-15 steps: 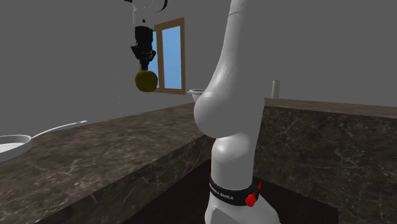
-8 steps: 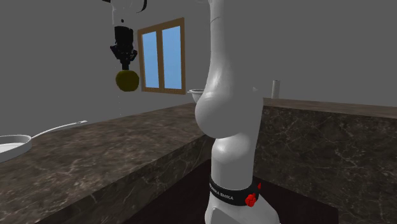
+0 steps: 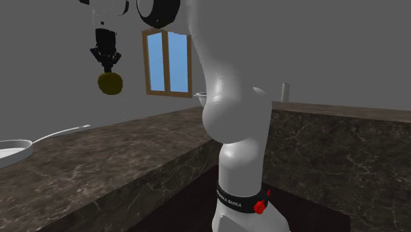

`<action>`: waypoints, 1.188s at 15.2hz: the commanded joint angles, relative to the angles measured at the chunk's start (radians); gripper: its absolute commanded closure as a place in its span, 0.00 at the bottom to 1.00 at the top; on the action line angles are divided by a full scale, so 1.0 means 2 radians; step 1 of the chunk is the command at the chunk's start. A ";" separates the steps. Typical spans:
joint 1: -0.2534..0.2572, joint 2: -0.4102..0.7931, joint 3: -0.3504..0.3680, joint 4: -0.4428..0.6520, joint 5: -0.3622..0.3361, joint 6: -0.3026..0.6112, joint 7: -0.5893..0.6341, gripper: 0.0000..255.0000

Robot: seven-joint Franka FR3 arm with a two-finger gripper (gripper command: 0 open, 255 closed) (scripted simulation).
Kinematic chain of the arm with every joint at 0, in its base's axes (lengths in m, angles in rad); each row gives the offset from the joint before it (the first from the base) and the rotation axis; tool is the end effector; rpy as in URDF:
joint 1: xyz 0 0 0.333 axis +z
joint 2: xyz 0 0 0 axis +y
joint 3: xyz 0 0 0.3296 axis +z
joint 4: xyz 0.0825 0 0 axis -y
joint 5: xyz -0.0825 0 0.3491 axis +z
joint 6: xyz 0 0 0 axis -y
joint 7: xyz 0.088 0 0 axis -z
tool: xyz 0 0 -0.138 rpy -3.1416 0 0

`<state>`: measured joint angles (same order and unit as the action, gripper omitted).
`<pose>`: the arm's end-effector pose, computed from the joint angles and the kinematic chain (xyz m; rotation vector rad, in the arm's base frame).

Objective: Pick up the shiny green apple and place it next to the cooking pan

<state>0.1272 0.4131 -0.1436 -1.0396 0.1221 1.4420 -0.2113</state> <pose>0.6304 0.0299 0.5879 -3.0586 -0.3407 0.0007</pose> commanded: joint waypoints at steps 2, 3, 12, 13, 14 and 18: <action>-0.002 0.087 0.006 0.139 0.009 -0.050 0.017 1.00; 0.000 0.077 0.006 0.114 0.008 -0.036 0.016 1.00; 0.011 0.029 0.004 -0.027 0.002 0.057 0.009 1.00; 0.012 0.026 0.004 -0.038 0.002 0.065 0.009 1.00; 0.012 0.024 0.004 -0.049 0.001 0.073 0.008 1.00; 0.015 0.016 0.004 -0.088 0.001 0.105 0.006 1.00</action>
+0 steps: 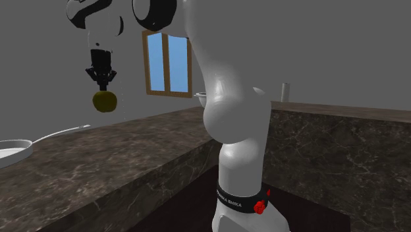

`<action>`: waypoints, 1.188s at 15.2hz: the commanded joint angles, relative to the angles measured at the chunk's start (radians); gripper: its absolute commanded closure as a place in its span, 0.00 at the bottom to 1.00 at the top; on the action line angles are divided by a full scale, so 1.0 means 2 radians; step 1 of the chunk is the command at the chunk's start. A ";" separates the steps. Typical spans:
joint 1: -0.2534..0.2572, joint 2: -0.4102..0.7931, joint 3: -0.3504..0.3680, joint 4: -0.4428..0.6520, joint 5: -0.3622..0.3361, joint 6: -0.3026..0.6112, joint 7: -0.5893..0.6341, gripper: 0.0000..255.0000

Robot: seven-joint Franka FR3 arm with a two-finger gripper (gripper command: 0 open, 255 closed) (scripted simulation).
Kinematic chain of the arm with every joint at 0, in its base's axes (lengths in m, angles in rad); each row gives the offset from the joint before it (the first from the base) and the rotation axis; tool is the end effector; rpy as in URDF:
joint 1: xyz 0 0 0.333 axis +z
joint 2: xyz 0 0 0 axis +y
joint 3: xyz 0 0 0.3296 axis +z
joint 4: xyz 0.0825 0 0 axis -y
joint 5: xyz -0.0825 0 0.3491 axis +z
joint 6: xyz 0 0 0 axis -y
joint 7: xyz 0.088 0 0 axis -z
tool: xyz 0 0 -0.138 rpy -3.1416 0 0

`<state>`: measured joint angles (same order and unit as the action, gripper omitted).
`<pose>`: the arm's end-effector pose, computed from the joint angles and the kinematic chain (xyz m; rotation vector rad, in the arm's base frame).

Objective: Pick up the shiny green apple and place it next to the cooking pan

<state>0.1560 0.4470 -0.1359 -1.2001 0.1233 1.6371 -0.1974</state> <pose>0.6560 0.0487 0.5134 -3.0580 -0.3408 0.0013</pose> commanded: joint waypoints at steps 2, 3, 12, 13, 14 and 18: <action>0.001 -0.003 0.000 -0.025 0.000 0.022 -0.002 1.00; 0.002 -0.004 0.000 -0.033 0.000 0.029 -0.002 1.00; 0.004 -0.006 0.001 -0.096 0.001 0.090 -0.007 1.00; 0.005 -0.005 0.001 -0.102 0.001 0.097 -0.007 1.00; 0.005 -0.005 0.001 -0.108 0.001 0.103 -0.008 1.00; 0.005 -0.003 0.001 -0.119 0.002 0.116 -0.009 1.00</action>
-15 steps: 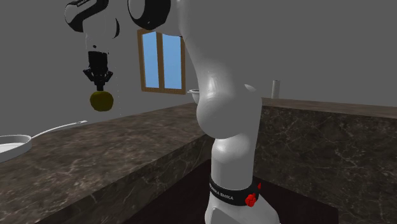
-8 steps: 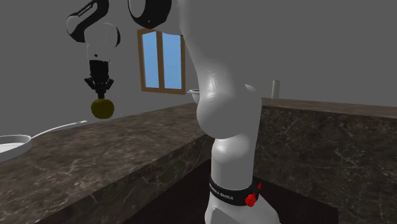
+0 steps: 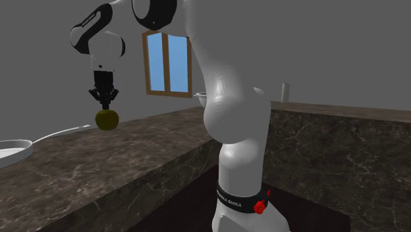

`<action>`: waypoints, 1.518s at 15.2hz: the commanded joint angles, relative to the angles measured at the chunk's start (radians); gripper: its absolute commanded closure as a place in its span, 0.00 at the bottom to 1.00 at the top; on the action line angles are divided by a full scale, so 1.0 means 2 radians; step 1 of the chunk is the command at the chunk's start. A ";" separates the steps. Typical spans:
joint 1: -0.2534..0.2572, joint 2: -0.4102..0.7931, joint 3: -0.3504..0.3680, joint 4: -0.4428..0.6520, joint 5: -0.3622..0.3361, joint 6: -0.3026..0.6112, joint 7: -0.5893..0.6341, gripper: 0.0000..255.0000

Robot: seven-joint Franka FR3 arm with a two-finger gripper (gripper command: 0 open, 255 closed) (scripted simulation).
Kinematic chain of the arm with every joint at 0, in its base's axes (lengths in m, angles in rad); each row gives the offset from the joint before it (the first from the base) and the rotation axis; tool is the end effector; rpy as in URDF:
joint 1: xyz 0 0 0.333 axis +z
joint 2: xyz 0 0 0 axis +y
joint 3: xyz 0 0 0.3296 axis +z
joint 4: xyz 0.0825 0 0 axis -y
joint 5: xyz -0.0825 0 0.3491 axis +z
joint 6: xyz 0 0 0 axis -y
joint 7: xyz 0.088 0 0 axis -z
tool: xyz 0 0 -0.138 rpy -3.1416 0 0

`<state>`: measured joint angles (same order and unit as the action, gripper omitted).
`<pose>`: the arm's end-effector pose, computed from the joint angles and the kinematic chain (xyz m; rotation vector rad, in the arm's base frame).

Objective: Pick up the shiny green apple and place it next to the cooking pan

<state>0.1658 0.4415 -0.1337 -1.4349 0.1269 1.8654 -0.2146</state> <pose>0.6580 0.0487 0.4326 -3.0581 -0.3407 0.0015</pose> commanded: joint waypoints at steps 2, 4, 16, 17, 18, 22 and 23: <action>0.000 0.000 0.000 -0.002 0.000 0.002 0.000 1.00; 0.000 0.000 0.000 -0.002 0.000 0.001 0.000 1.00; -0.004 -0.003 -0.002 0.058 -0.002 -0.061 0.002 0.00; -0.004 -0.003 -0.002 0.058 -0.002 -0.061 0.002 0.00; -0.004 -0.003 -0.002 0.058 -0.002 -0.061 0.002 0.00; -0.004 -0.003 -0.002 0.058 -0.002 -0.061 0.002 0.00; -0.004 -0.003 -0.002 0.058 -0.002 -0.061 0.002 0.00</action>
